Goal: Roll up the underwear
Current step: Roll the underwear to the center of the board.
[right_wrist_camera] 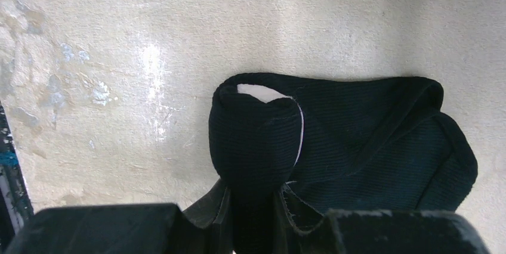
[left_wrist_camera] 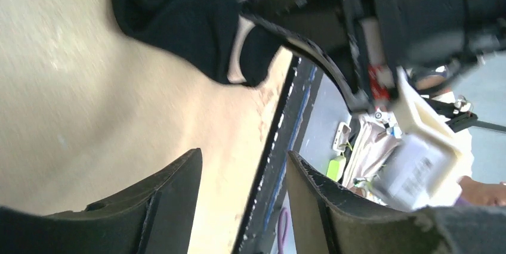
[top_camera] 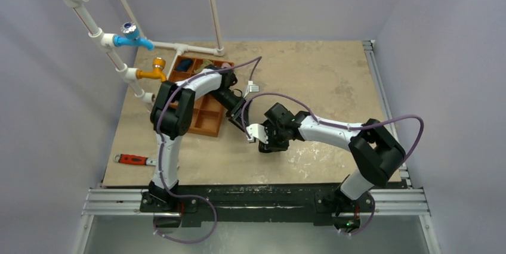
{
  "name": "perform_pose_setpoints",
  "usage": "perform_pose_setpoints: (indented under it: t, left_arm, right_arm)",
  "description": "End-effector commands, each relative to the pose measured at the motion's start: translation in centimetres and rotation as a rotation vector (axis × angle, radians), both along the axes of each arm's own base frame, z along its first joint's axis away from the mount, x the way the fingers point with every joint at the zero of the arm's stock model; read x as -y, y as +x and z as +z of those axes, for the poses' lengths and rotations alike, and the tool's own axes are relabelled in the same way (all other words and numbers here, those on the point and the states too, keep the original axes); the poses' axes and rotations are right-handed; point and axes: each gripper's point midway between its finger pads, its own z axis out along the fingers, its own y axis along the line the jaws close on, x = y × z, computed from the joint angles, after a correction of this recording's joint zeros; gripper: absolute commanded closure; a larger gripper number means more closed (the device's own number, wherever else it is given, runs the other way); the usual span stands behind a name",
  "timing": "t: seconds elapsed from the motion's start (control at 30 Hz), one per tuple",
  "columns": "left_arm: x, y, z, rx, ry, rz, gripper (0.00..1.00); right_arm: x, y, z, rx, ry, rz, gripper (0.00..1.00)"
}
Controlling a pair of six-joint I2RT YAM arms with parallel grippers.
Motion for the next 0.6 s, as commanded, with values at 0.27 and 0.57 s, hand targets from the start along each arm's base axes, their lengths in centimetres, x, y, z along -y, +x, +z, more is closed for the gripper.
perform_pose_setpoints:
  t: [0.27,0.57]
  left_arm:
    - [-5.1,-1.1,6.7,0.378,-0.013,0.124,0.47]
    - [-8.1,0.1,8.0,0.616,0.079,0.226,0.46]
  right_arm:
    - [0.5,-0.4,1.3,-0.351,0.008,-0.012,1.00]
    - [0.5,0.5,1.4,-0.493,0.022,0.007,1.00]
